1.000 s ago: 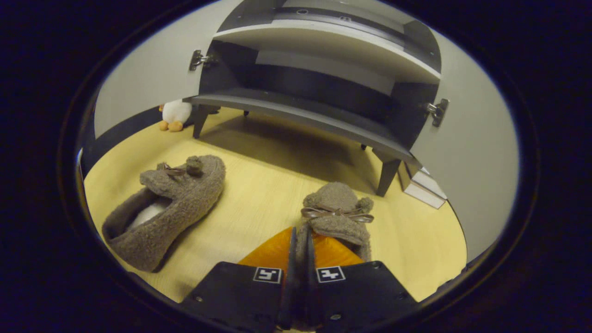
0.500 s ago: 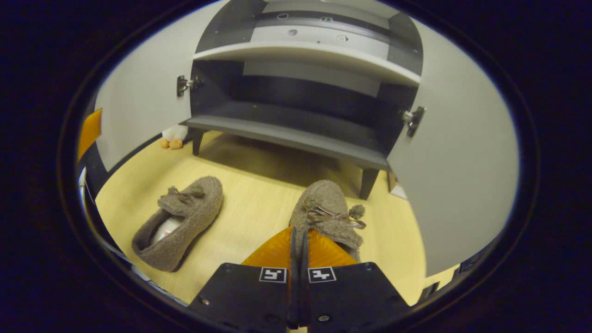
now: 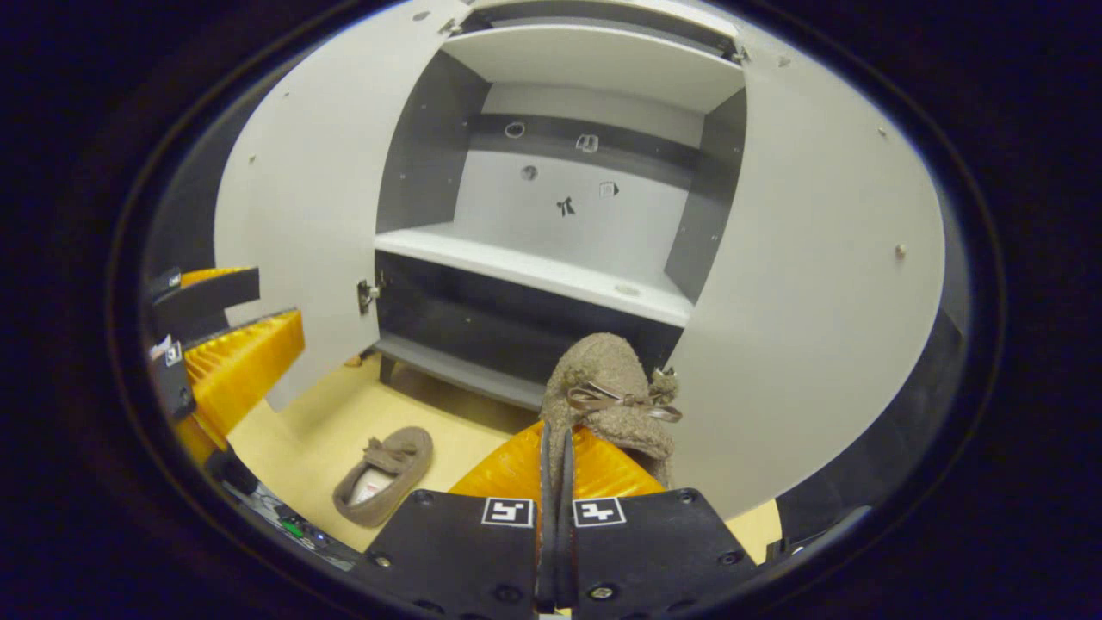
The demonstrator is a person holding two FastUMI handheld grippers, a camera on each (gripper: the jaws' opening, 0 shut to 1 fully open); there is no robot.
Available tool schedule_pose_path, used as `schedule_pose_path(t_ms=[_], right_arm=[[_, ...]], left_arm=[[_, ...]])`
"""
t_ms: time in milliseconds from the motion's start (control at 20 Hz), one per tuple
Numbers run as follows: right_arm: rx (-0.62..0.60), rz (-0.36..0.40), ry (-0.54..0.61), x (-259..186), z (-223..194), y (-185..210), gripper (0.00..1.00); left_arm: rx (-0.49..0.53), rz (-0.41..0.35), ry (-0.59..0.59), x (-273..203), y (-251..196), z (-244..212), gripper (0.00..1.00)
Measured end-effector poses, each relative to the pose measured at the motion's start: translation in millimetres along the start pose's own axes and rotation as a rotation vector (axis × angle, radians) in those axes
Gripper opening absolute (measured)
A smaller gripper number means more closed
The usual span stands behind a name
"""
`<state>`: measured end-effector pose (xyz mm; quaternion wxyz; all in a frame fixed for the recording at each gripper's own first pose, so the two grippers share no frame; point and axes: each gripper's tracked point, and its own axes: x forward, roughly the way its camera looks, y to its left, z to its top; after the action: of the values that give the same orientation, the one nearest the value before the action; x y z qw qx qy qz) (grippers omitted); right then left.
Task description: Grab one shoe with the right hand and put it into the shoe cabinet, grab the other shoe with the left hand and put it into the shoe cabinet; then close the right door with the right hand and the left door with the left hand.
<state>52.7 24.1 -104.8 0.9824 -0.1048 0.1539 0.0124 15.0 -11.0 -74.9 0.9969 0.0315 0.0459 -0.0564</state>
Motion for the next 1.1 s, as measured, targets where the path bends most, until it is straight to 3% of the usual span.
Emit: schedule_pose_path(t_ms=[250, 450, 600, 750, 900, 1100], right_arm=[[-0.006, -0.008, -0.049, -22, 33, -7, 0.04], [-0.010, -0.013, -0.088, -2, 79, -16, 0.04], [0.003, -0.034, -0.154, 42, 147, -29, 0.04], [-0.006, -0.069, -0.150, 102, 192, -41, 0.04], [0.022, -0.061, -0.117, 167, 211, -41, 0.04], [-0.042, -0.076, -0.018, 237, 191, -36, 0.04]], left_arm=[[-0.010, -0.040, 0.023, 13, -1, 15, 0.96], [-0.033, -0.026, 0.033, 15, 8, 17, 0.96], [-0.012, -0.006, 0.061, 5, 16, 1, 0.96], [-0.019, 0.017, 0.101, -11, 27, -15, 0.96], [-0.040, 0.041, 0.143, -24, 39, -30, 0.96], [-0.053, 0.131, 0.177, -37, 71, -42, 0.97]])
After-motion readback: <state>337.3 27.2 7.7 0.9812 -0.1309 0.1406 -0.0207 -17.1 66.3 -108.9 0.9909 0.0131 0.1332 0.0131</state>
